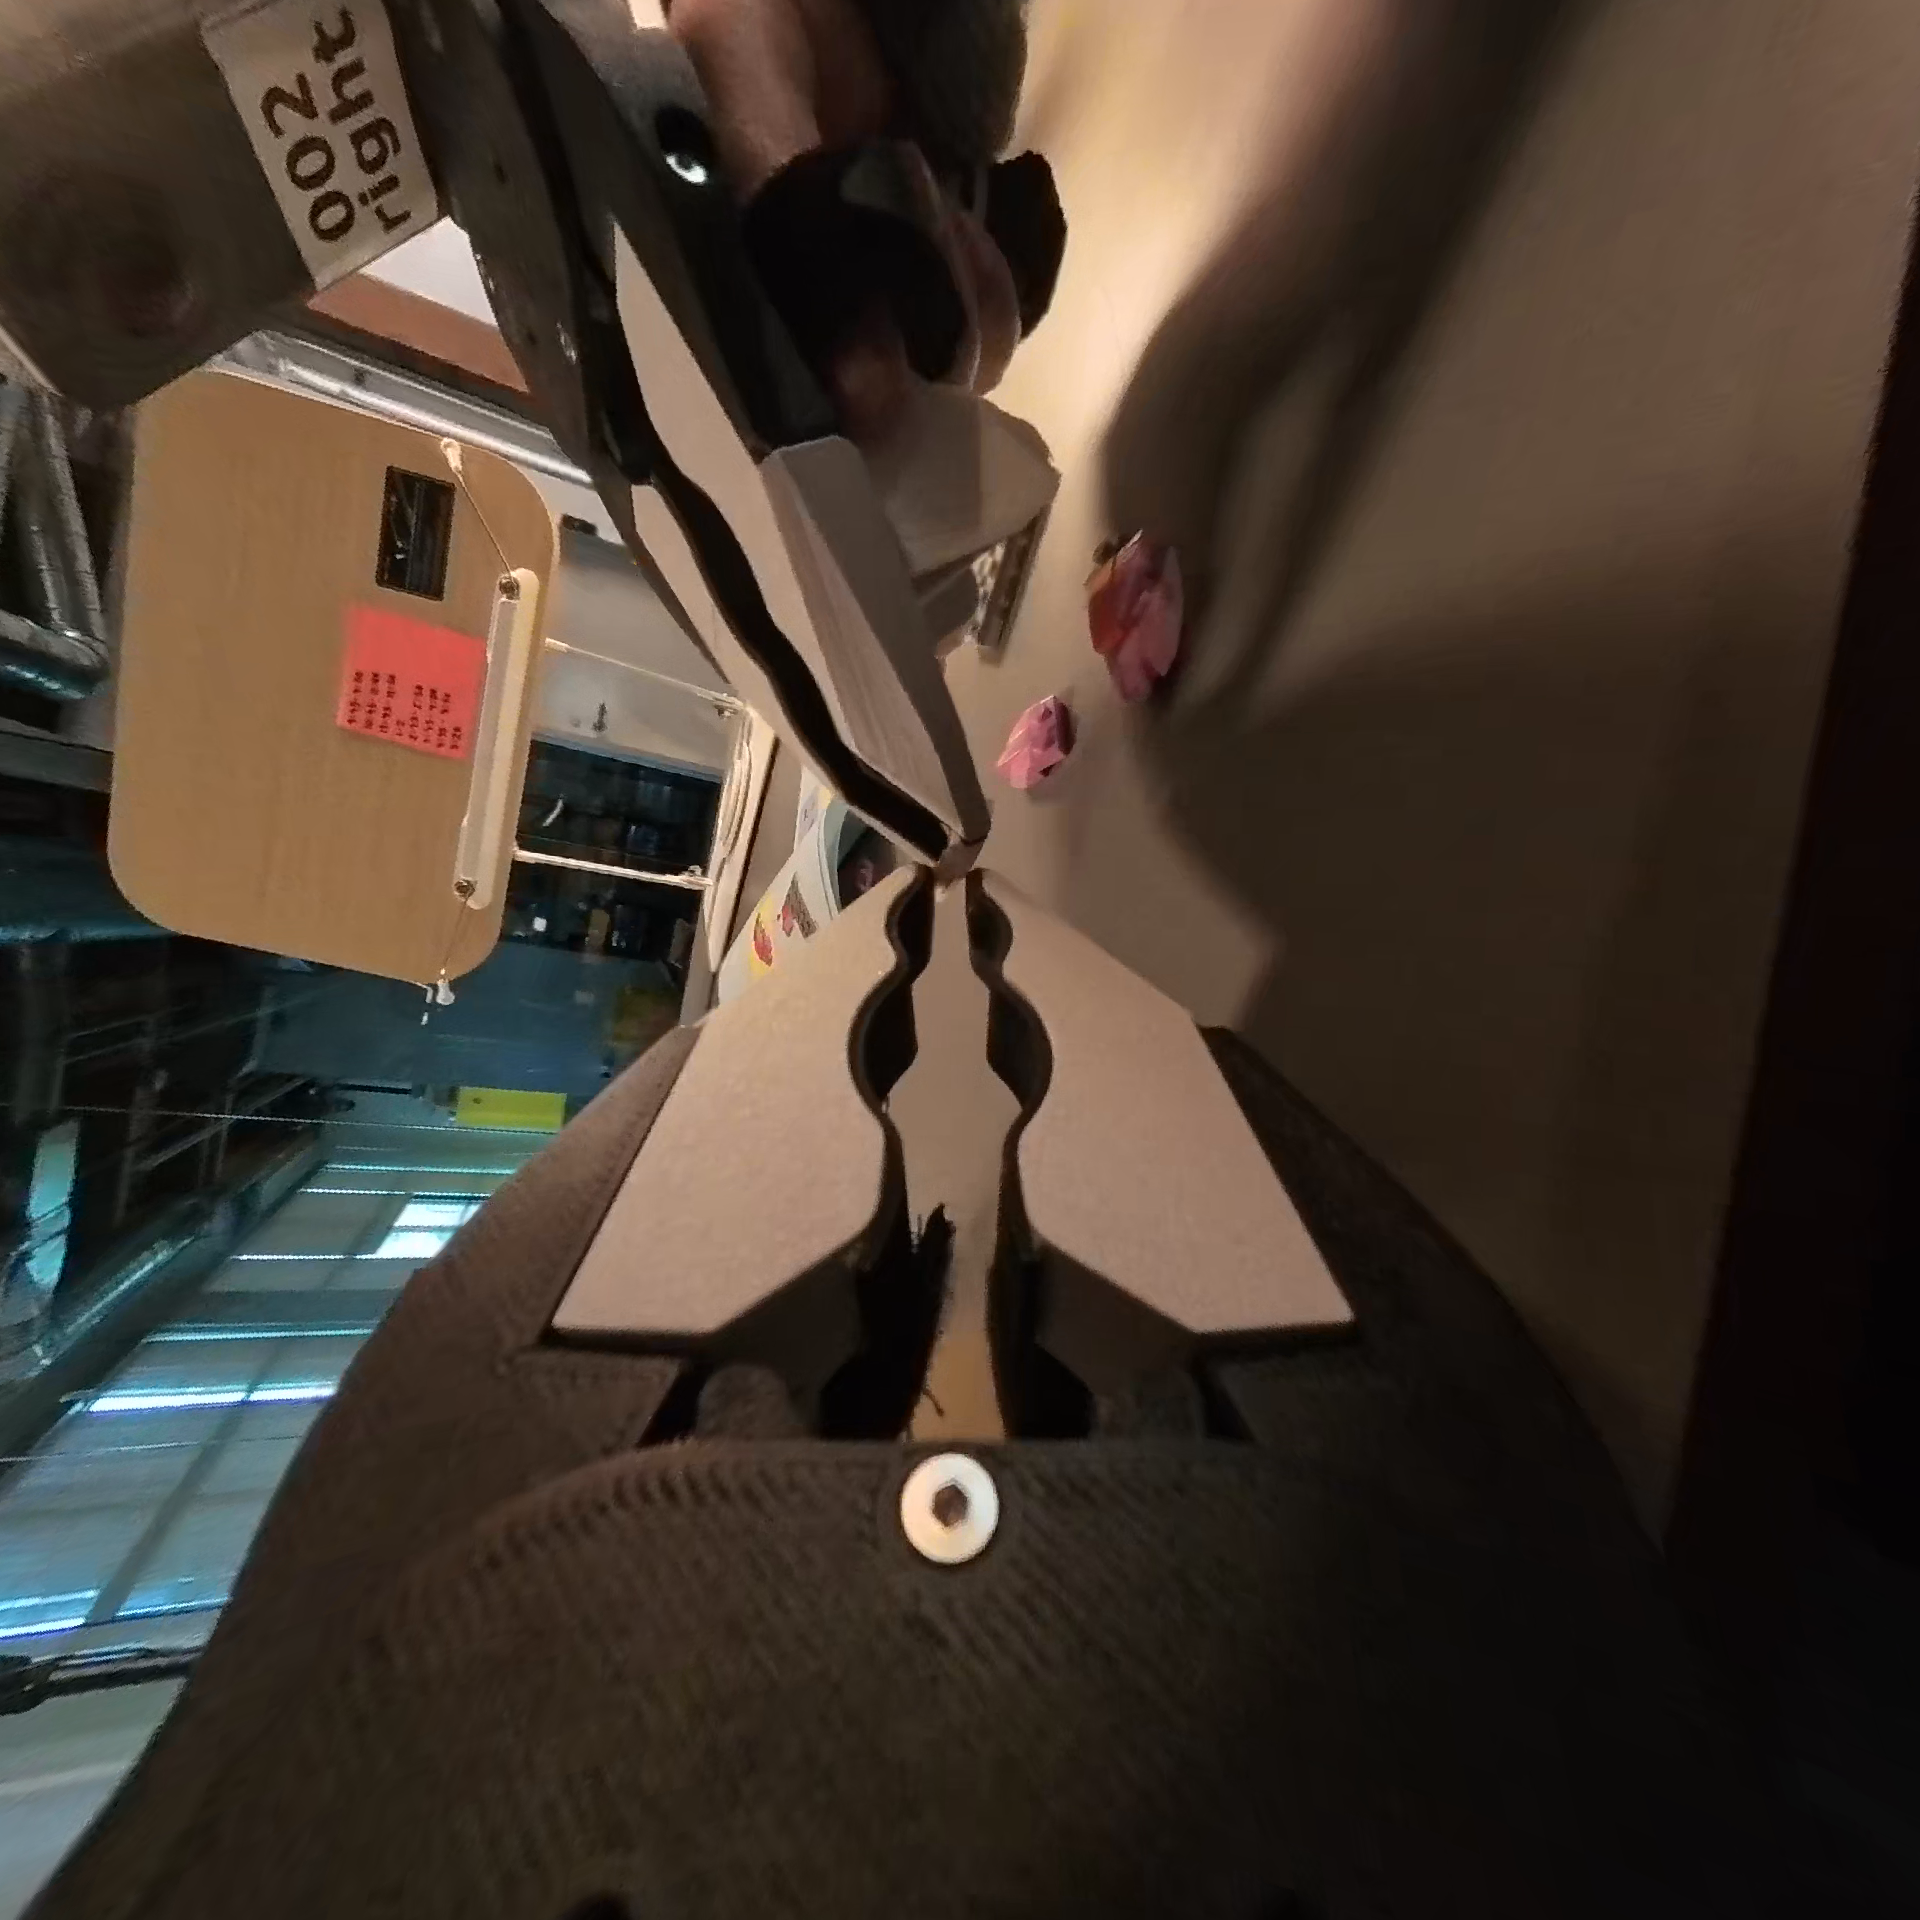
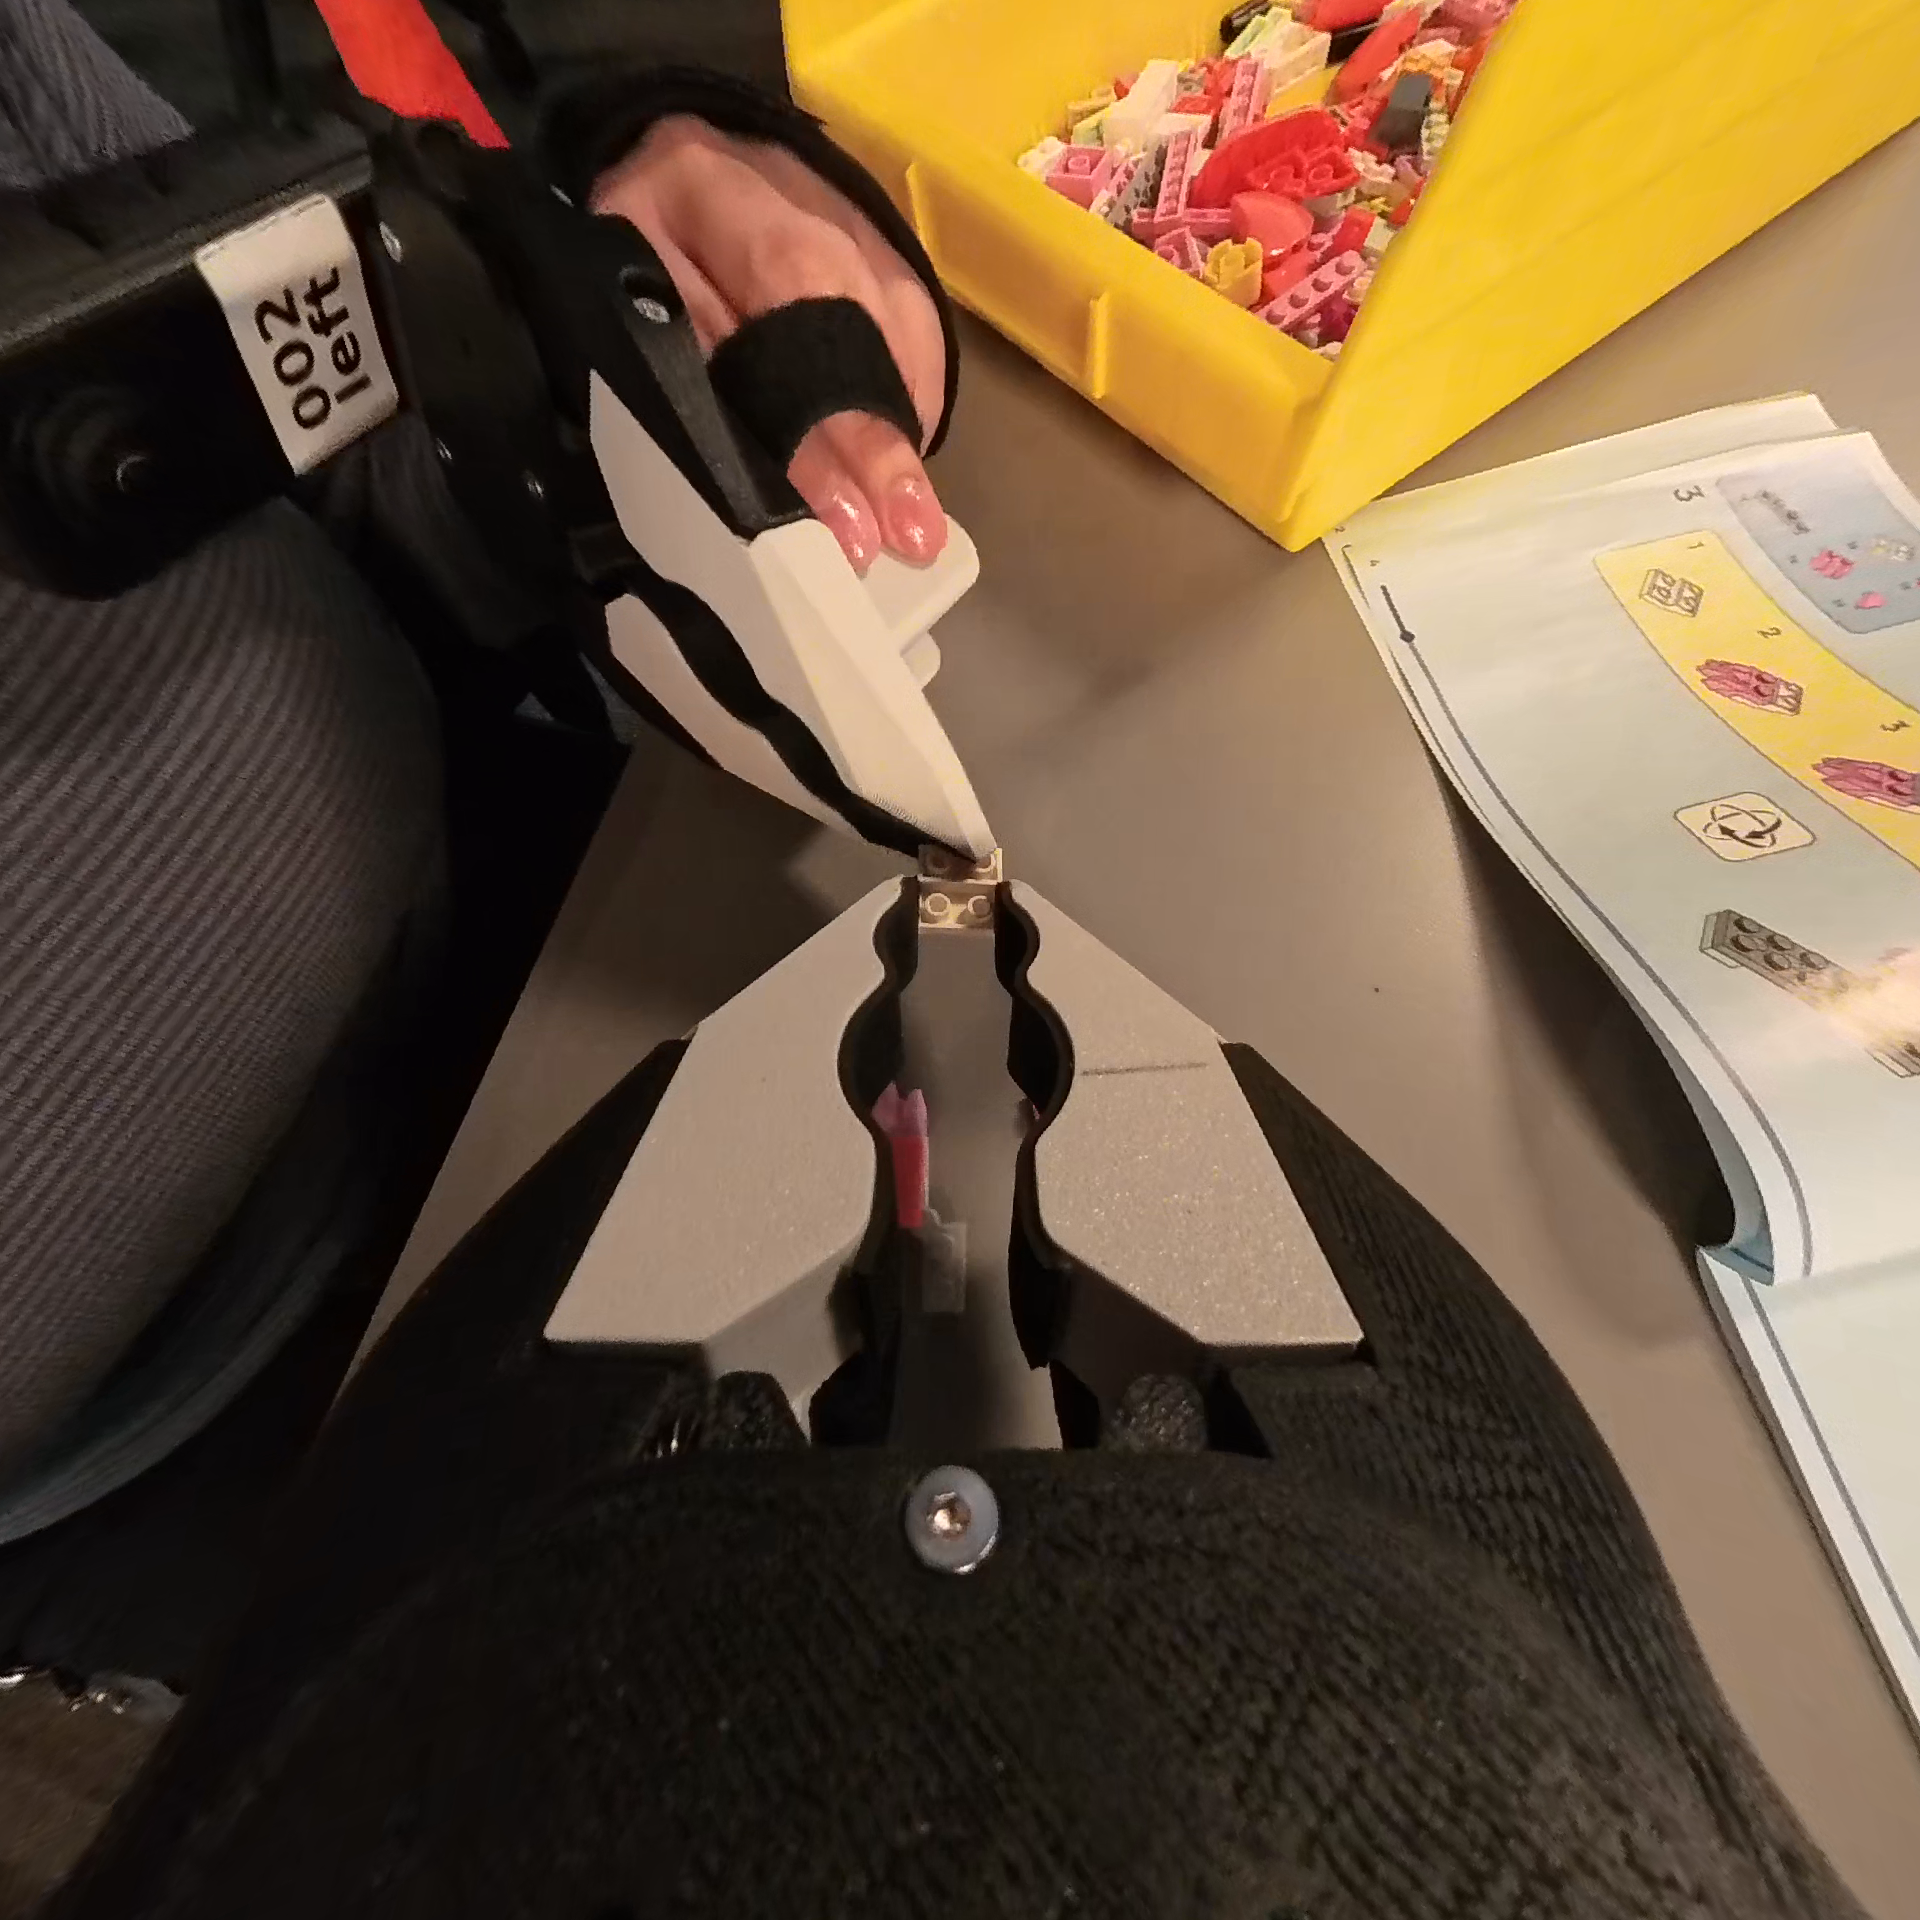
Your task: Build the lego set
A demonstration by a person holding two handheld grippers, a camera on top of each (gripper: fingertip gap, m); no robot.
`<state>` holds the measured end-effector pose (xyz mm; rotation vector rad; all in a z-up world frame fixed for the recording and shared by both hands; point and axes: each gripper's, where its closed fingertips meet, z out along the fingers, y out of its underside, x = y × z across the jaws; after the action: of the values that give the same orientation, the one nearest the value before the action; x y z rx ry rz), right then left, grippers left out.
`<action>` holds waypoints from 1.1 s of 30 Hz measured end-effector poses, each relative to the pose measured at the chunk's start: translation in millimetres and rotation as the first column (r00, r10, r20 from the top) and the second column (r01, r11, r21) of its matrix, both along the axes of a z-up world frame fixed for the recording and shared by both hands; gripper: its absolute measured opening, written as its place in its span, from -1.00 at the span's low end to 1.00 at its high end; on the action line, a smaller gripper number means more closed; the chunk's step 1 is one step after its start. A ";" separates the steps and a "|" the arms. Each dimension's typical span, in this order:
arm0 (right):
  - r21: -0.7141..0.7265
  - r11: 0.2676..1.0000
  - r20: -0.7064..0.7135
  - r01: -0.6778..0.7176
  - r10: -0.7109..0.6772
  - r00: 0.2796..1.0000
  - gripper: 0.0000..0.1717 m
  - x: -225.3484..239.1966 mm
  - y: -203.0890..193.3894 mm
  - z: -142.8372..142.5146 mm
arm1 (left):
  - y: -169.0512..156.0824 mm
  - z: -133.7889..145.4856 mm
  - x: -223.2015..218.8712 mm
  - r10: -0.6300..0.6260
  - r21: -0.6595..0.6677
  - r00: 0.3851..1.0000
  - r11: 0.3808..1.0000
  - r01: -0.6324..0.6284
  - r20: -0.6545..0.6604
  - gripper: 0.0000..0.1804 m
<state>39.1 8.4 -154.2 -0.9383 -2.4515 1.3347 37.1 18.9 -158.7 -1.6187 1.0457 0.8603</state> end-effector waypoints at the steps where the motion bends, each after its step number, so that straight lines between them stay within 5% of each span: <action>1: -0.004 1.000 0.002 0.000 0.000 1.000 -0.87 0.2 0.2 0.3 | 0.1 -0.3 -0.4 0.002 -0.001 1.000 1.000 -0.002 -0.006 -0.96; 4: -0.021 1.000 -0.043 0.011 -0.012 0.999 -0.99 -2.4 1.5 7.0 | 1.3 -3.3 -5.8 0.037 -0.029 0.999 0.999 -0.036 0.000 -0.98; 7: 0.050 0.997 -0.060 0.059 -0.056 0.997 -0.73 -1.7 18.6 5.4 | 1.3 -4.4 -8.0 0.041 -0.036 0.999 0.999 -0.041 0.005 -0.98; 12: 0.126 0.987 0.010 0.096 -0.098 0.995 -0.74 7.9 44.8 -12.6 | 2.0 -11.7 -8.9 0.047 -0.069 0.999 0.997 -0.047 -0.009 -0.97; 33: 0.012 1.000 0.194 -0.001 -0.002 0.981 -0.81 25.0 35.4 -22.9 | 0.9 -15.5 -11.8 0.066 -0.075 0.995 0.995 -0.071 -0.069 -0.97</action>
<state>64.1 43.9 -177.1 -1.1153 -2.5973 1.2824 25.3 19.8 -174.2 -1.7094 1.0864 0.9352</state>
